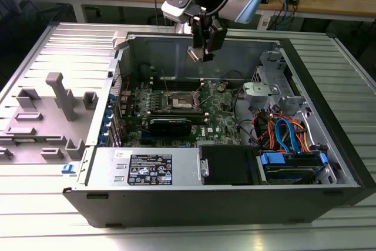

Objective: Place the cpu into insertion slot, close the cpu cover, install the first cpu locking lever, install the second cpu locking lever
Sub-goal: 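Place the cpu into insertion slot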

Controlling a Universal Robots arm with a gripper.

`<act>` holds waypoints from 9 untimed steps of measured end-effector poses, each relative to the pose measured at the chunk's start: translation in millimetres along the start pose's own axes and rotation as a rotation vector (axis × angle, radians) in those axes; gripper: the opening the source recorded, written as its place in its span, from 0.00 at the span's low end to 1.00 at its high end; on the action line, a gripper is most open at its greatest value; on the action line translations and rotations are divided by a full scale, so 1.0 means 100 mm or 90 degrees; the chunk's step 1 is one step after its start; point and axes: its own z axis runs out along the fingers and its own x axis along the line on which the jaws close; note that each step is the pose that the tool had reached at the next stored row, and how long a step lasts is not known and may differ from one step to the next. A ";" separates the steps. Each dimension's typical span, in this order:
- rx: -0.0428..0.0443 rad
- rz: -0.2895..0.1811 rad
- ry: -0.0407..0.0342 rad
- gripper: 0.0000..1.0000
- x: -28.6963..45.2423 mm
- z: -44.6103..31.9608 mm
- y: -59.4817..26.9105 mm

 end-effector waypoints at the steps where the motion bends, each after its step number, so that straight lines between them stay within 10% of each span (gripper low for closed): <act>1: 0.0000 0.000 0.0000 0.55 0.000 0.000 -0.001; 9: -0.0001 0.004 -0.0003 0.55 -0.009 -0.002 -0.019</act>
